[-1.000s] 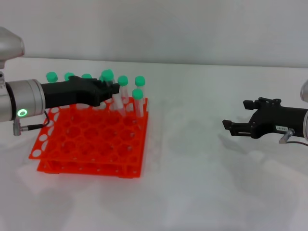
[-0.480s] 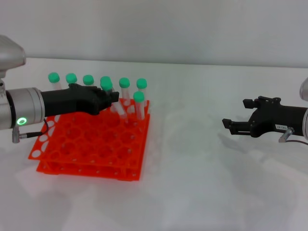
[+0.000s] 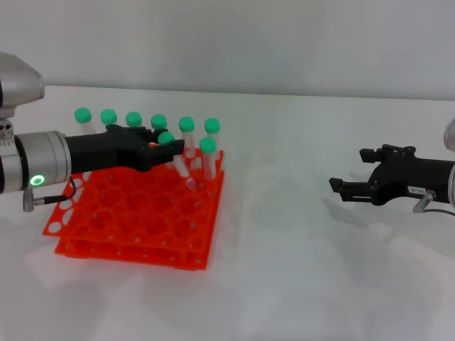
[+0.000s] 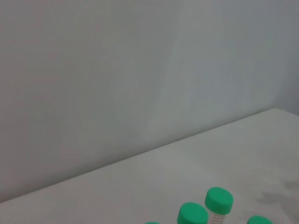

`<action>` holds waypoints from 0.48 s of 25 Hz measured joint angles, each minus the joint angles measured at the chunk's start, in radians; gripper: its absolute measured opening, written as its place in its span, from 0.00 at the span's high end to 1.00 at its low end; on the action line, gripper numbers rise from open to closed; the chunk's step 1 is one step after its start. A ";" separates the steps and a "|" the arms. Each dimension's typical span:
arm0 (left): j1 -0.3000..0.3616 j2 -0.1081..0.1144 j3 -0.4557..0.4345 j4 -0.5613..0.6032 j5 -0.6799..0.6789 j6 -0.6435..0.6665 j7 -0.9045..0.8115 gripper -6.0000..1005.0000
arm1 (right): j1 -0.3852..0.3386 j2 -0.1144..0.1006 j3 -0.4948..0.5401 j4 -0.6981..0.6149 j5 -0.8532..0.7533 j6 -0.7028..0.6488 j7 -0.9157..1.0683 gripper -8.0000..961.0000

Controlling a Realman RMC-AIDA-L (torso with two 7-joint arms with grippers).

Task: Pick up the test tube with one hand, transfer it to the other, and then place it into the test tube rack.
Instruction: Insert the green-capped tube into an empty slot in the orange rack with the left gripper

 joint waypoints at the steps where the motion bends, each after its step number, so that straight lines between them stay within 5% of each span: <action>1: -0.001 0.000 0.000 -0.002 -0.002 0.003 0.000 0.67 | -0.001 0.000 0.000 0.000 0.000 0.000 0.000 0.12; 6: 0.005 0.000 0.000 -0.026 -0.033 0.046 0.002 0.57 | -0.004 0.000 0.000 -0.004 0.000 0.000 0.000 0.12; 12: 0.035 -0.001 0.000 -0.103 -0.113 0.223 0.052 0.30 | 0.000 0.000 0.000 -0.005 0.000 -0.003 0.000 0.12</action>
